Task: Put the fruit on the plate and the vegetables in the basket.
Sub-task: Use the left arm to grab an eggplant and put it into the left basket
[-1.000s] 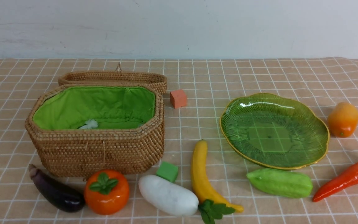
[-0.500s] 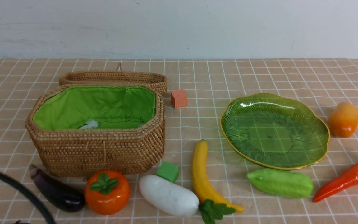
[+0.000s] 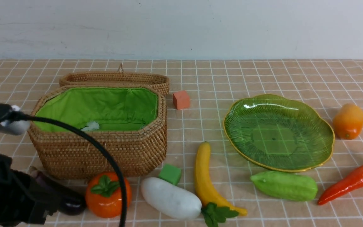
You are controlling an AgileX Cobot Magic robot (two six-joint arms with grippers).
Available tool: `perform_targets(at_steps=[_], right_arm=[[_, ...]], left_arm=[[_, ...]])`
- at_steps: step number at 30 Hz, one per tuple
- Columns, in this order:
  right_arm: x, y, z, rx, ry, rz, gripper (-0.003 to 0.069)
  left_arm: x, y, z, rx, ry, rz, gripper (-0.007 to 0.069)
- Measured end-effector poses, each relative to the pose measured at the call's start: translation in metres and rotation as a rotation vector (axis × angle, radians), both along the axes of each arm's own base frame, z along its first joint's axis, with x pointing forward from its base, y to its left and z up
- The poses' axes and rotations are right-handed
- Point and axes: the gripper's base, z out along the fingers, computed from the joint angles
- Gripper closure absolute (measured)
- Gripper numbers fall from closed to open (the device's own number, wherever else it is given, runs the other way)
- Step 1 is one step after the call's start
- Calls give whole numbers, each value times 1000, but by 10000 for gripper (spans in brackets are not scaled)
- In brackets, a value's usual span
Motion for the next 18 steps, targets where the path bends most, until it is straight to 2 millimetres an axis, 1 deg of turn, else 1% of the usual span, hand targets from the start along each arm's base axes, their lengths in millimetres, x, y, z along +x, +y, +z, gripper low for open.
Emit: perform_targets(at_steps=[2, 3, 4, 5, 7, 10, 12, 13, 14, 15, 16, 17, 18], right_arm=[[-4, 1, 14, -73, -33, 62, 548], [-5, 1, 18, -91, -50, 79, 548], [-6, 1, 19, -102, -59, 88, 548], [-8, 1, 23, -129, -87, 114, 548], [-10, 1, 24, -145, -107, 143, 548], [-12, 1, 22, -172, -108, 209, 544], [-13, 1, 21, -185, -109, 239, 542], [-13, 0, 20, -196, -110, 251, 540], [-13, 0, 19, -202, -109, 255, 539], [-13, -1, 19, -211, -110, 263, 537], [-13, -1, 19, -215, -111, 264, 537], [-13, -2, 18, -232, -112, 270, 535], [-12, -3, 17, -240, -112, 270, 534]], left_arm=[[0, -8, -2, 89, -25, -188, 638], [0, -11, -2, 126, -40, -253, 638], [1, -12, -3, 142, -46, -278, 638], [4, -12, -6, 197, -72, -335, 638], [12, -11, -10, 260, -98, -355, 638], [30, -3, -22, 449, -126, -444, 636], [41, 0, -32, 549, -116, -511, 612], [49, 1, -41, 596, -95, -548, 580], [52, 1, -45, 610, -84, -562, 551], [58, 0, -53, 624, -63, -580, 500], [59, 0, -54, 627, -61, -584, 491], [67, -2, -65, 636, -39, -610, 409], [71, -2, -70, 643, -37, -629, 346]])
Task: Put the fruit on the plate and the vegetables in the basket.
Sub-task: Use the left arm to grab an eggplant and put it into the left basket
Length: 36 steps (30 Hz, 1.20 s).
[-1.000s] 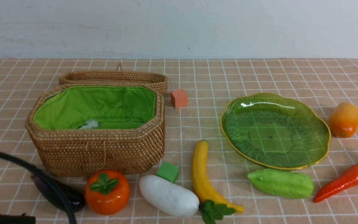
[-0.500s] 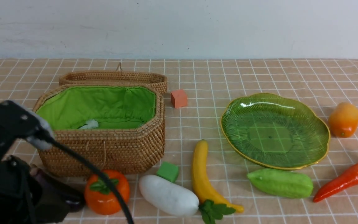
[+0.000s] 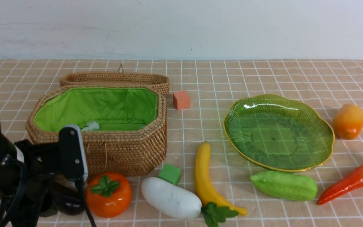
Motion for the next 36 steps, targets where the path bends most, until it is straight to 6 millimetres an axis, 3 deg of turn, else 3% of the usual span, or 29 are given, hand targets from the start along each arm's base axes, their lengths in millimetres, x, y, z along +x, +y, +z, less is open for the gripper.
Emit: perform_targets(at_steps=[1, 2, 4, 9, 18, 26, 31, 36], right_arm=[[0, 0, 0, -1, -1, 0, 533], [0, -1, 0, -7, -2, 3, 533], [0, -1, -1, -8, -1, 5, 533], [2, 0, -5, -15, 13, 7, 533], [4, 0, -10, -21, 32, 6, 529], [5, 1, -12, -23, 37, 6, 522], [7, 1, -12, -15, 26, -1, 522], [8, 1, -10, -3, 7, -10, 519]], left_arm=[[1, 0, -1, 3, 1, -5, 346], [5, -1, -7, 25, 13, -57, 260], [9, -2, -14, 54, 27, -136, 194], [15, -3, -29, 133, 59, -375, 121], [34, -7, -43, 175, -38, -461, 117], [42, -7, -61, 202, -10, -489, 123], [43, -6, -71, 230, 40, -514, 220], [38, -3, -71, 246, 101, -516, 222]])
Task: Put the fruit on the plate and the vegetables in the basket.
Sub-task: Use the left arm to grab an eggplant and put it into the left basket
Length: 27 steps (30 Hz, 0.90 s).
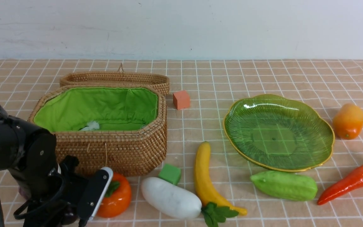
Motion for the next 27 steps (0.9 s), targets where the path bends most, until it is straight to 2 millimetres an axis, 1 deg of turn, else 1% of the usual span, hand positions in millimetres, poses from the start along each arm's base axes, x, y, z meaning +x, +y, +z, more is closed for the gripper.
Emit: perform_targets(at_steps=[3, 5, 6, 7, 8, 9, 10, 11, 12, 13, 14, 15, 16, 17, 18, 20, 21, 22, 23, 25, 26, 27], right_arm=[[1, 0, 1, 6, -10, -5, 519], [1, 0, 2, 13, -19, -9, 519], [1, 0, 2, 14, -20, -9, 519], [2, 0, 3, 26, -34, -16, 517], [2, 0, 3, 26, -35, -16, 517], [4, 0, 6, 47, -55, -32, 516], [4, 0, 6, 47, -55, -32, 516], [6, 0, 8, 64, -77, -45, 515], [6, 0, 9, 69, -83, -49, 514], [8, 0, 11, 85, -104, -60, 512], [8, 0, 12, 93, -115, -66, 511], [9, 0, 13, 101, -126, -72, 510], [9, 0, 13, 102, -127, -73, 509], [10, 0, 14, 107, -134, -77, 508], [10, 0, 15, 117, -148, -83, 508], [12, 0, 18, 133, -168, -91, 508], [12, 0, 18, 136, -170, -92, 508], [12, 0, 18, 137, -170, -92, 508], [12, 0, 19, 150, -173, -89, 508], [11, 1, 20, 165, -170, -84, 508], [11, 1, 20, 166, -170, -83, 508], [11, 2, 20, 176, -166, -78, 508]], left_arm=[[-6, 3, 5, 14, 37, 51, 222], [-13, 5, 16, 7, 37, 134, 222], [-14, 5, 18, 5, 36, 144, 222], [-20, 8, 33, -20, -1, 246, 222], [-21, 8, 35, -24, -6, 258, 222], [-26, 9, 54, -67, -67, 350, 222], [-26, 9, 57, -74, -78, 360, 222], [-30, 10, 77, -122, -150, 415, 222], [-31, 11, 87, -145, -185, 431, 222], [-33, 11, 113, -207, -277, 455, 222], [-34, 10, 134, -264, -355, 462, 222], [-35, 10, 146, -302, -398, 465, 222], [-35, 9, 153, -323, -421, 465, 222], [-35, 7, 169, -379, -473, 468, 222], [-31, 3, 190, -461, -536, 470, 222], [-20, -5, 209, -572, -580, 475, 222], [-15, -7, 212, -591, -586, 473, 222], [-13, -8, 211, -593, -583, 472, 222], [1, -13, 212, -612, -592, 453, 222], [21, -19, 202, -603, -578, 443, 222], [22, -19, 202, -603, -580, 441, 222], [42, -24, 185, -587, -560, 441, 222]])
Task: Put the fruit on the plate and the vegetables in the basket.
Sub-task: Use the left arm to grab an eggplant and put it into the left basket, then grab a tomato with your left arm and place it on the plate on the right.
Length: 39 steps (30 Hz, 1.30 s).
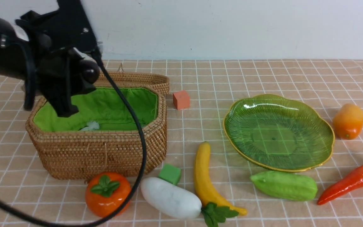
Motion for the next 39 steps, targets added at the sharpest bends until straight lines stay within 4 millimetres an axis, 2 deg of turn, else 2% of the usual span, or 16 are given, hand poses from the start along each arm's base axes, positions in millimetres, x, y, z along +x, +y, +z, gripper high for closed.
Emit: perform_targets(at_steps=[3, 5, 6, 8, 10, 15, 17, 19, 20, 22, 23, 25, 26, 31, 35, 39], right_arm=[[0, 0, 0, 8, 4, 3, 508], [0, 0, 0, 18, 12, -1, 508], [0, 0, 0, 19, 13, -1, 508], [0, 0, 0, 31, 25, -7, 508], [0, 0, 0, 36, 30, -10, 508], [0, 0, 0, 40, 35, -12, 508], [0, 0, 0, 40, 35, -13, 510], [0, 0, 0, 40, 35, -13, 513], [0, 0, 0, 41, 36, -14, 513], [0, 0, 0, 41, 36, -14, 513], [0, 0, 0, 40, 37, -13, 513], [0, 0, 0, 39, 39, -12, 513], [-1, 0, -1, 36, 43, -10, 513], [-1, 0, -1, 33, 48, -8, 513], [-1, 0, -1, 32, 52, -6, 513], [-1, 1, -2, 31, 54, -5, 513]], left_arm=[[22, -5, -24, 15, 20, 0, 220], [33, -7, -39, 39, 31, -3, 162], [33, -7, -39, 38, 29, -2, 153], [36, -7, -43, 49, 31, -4, 30], [35, -7, -40, 41, 27, 1, -24], [19, -6, -26, -141, 112, 129, -5], [8, -6, -15, -280, 158, 223, 64], [-9, -9, -2, -403, 215, 310, 214], [-12, -9, 1, -411, 214, 314, 231], [-37, -22, 6, -416, 262, 311, 459], [-54, -29, 4, -375, 295, 294, 559], [-68, -35, -3, -342, 330, 287, 611], [-87, -45, -19, -300, 399, 304, 638], [-126, -59, -71, -157, 461, 410, 624], [-132, -71, -95, -94, 379, 367, 487], [-125, -82, -114, -45, 346, 320, 232]])
